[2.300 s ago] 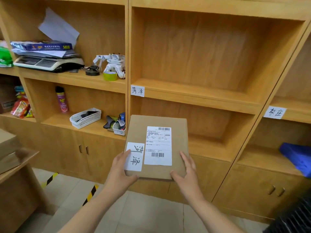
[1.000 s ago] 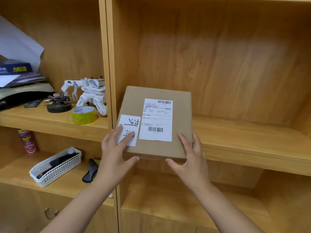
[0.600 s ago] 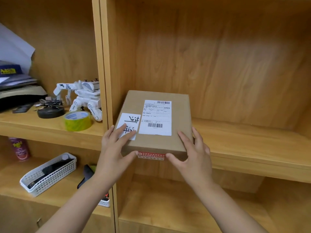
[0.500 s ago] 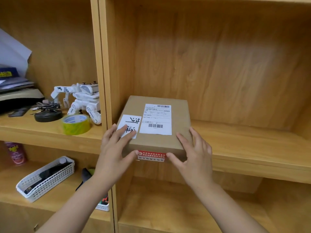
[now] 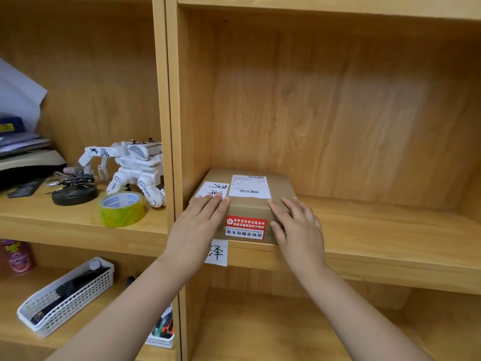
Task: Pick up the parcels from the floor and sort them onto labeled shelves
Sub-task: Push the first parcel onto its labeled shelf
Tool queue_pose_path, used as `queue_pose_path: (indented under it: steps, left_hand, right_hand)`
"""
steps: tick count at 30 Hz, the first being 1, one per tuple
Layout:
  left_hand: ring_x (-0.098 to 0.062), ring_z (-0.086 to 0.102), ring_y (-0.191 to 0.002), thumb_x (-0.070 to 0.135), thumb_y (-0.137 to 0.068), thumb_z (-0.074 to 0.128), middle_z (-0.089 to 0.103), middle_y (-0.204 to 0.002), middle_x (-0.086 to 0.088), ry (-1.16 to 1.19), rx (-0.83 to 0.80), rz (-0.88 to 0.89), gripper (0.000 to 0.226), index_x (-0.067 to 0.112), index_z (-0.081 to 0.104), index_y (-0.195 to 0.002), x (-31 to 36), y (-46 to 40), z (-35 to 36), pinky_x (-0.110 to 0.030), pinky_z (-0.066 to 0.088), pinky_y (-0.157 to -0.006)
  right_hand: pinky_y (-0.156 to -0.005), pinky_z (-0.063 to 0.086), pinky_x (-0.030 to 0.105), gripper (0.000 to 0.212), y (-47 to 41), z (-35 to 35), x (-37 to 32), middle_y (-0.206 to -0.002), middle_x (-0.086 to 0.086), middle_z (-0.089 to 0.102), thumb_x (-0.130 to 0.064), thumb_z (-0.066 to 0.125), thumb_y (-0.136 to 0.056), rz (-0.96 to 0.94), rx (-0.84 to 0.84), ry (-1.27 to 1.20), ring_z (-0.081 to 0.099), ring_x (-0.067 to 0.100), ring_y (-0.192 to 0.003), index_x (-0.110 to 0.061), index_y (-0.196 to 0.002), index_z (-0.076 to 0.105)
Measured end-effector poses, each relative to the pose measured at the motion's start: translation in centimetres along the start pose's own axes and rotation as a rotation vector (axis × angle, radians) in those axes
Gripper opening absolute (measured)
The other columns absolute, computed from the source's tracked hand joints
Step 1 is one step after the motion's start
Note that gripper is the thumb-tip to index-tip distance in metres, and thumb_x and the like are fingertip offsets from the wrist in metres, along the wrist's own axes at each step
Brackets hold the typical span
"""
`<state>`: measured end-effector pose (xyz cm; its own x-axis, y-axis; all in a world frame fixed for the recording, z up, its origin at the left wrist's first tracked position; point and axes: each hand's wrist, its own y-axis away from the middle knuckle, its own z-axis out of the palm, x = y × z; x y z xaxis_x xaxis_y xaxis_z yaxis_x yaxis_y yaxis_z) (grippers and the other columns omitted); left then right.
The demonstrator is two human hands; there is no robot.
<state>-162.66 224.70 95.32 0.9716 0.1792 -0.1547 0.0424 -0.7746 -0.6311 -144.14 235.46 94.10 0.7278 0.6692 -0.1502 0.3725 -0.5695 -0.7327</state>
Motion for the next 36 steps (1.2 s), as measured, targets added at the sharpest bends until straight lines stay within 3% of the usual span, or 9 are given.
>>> queue_pose_path:
  steps: [4, 11, 13, 15, 17, 21, 24, 29, 36]
  left_hand:
    - [-0.027, 0.054, -0.120, -0.001, -0.051, 0.080, 0.058, -0.130, -0.011, -0.089, -0.009, 0.021, 0.091, 0.010, 0.045, -0.134, -0.6, -1.0, 0.7, -0.037, 0.030, -0.103]
    - [-0.025, 0.013, -0.144, 0.000, -0.080, 0.058, 0.018, -0.156, -0.009, -0.052, -0.095, 0.004, 0.090, 0.014, 0.000, -0.147, -1.1, -2.0, 1.9, -0.036, 0.001, -0.115]
    - [-0.025, 0.011, -0.144, 0.003, -0.081, 0.058, 0.015, -0.156, -0.010, -0.058, -0.099, 0.007, 0.089, 0.013, -0.002, -0.147, -1.1, -2.1, 2.0, -0.036, -0.001, -0.114]
    - [-0.029, 0.023, -0.141, 0.004, -0.074, 0.067, 0.029, -0.151, -0.014, -0.038, -0.076, 0.007, 0.090, 0.011, 0.015, -0.146, -0.9, -2.1, 1.8, -0.038, 0.008, -0.113]
    - [-0.032, 0.039, -0.133, 0.004, -0.062, 0.076, 0.044, -0.142, -0.016, 0.035, -0.033, 0.030, 0.088, 0.010, 0.034, -0.139, -0.5, -2.3, 2.0, -0.042, 0.026, -0.109]
    - [-0.029, 0.048, -0.124, 0.007, -0.067, 0.064, 0.051, -0.135, -0.011, 0.172, 0.066, 0.196, 0.065, 0.014, 0.046, -0.130, 1.8, -3.3, 2.2, -0.040, 0.041, -0.100]
    - [-0.027, 0.053, -0.115, 0.011, -0.066, 0.061, 0.056, -0.129, -0.008, 0.289, 0.096, 0.290, 0.059, 0.015, 0.052, -0.123, 4.5, -4.1, 2.5, -0.038, 0.044, -0.092]
    - [-0.027, 0.055, -0.113, 0.015, -0.064, 0.068, 0.058, -0.128, -0.009, 0.440, 0.121, 0.495, 0.057, 0.018, 0.057, -0.120, 9.8, -4.0, 3.6, -0.037, 0.045, -0.092]
    - [-0.029, 0.053, -0.118, 0.013, -0.067, 0.072, 0.054, -0.132, -0.011, 0.650, 0.018, 0.700, 0.057, 0.018, 0.056, -0.121, 18.0, -2.1, 4.6, -0.041, 0.045, -0.096]
  right_hand:
    - [-0.098, 0.039, 0.046, 0.049, -1.0, 1.1, -0.2, -0.130, 0.008, 0.058, -0.020, 0.064, -0.083, 0.011, -0.021, 0.055, 0.046, 0.034, -0.127, -0.030, -0.129, 0.051]
    - [-0.098, 0.040, 0.047, 0.049, -2.1, 2.2, -0.7, -0.134, 0.010, 0.054, -0.016, 0.059, -0.086, 0.024, -0.041, 0.083, 0.041, 0.035, -0.130, -0.028, -0.132, 0.047]
    - [-0.099, 0.039, 0.048, 0.049, -2.2, 2.4, -0.7, -0.135, 0.011, 0.054, -0.016, 0.058, -0.086, 0.018, -0.043, 0.100, 0.041, 0.036, -0.129, -0.028, -0.132, 0.046]
    - [-0.102, 0.036, 0.049, 0.053, -2.2, 2.3, -0.6, -0.135, 0.014, 0.053, -0.015, 0.060, -0.084, 0.005, -0.039, 0.123, 0.041, 0.037, -0.129, -0.027, -0.134, 0.045]
    - [-0.105, 0.033, 0.050, 0.063, -1.9, 2.0, -0.4, -0.137, 0.016, 0.050, -0.014, 0.064, -0.080, 0.003, -0.036, 0.146, 0.040, 0.037, -0.130, -0.025, -0.137, 0.040]
    - [-0.102, 0.037, 0.047, 0.077, 0.0, 0.3, 0.4, -0.138, 0.017, 0.047, -0.012, 0.069, -0.075, 0.043, -0.030, 0.194, 0.049, 0.036, -0.119, -0.020, -0.141, 0.031]
    - [-0.104, 0.035, 0.045, 0.079, 2.1, -1.3, 1.7, -0.143, 0.017, 0.041, -0.013, 0.066, -0.077, 0.134, -0.066, 0.228, 0.046, 0.036, -0.123, -0.019, -0.144, 0.025]
    - [-0.106, 0.034, 0.044, 0.070, 6.0, -4.1, 3.7, -0.145, 0.013, 0.038, -0.018, 0.061, -0.082, 0.296, -0.083, 0.297, 0.041, 0.032, -0.129, -0.018, -0.143, 0.028]
    - [-0.102, 0.038, 0.043, 0.067, 13.6, -8.3, 5.5, -0.139, 0.010, 0.044, -0.021, 0.058, -0.081, 0.532, -0.129, 0.434, 0.045, 0.029, -0.124, -0.017, -0.141, 0.030]
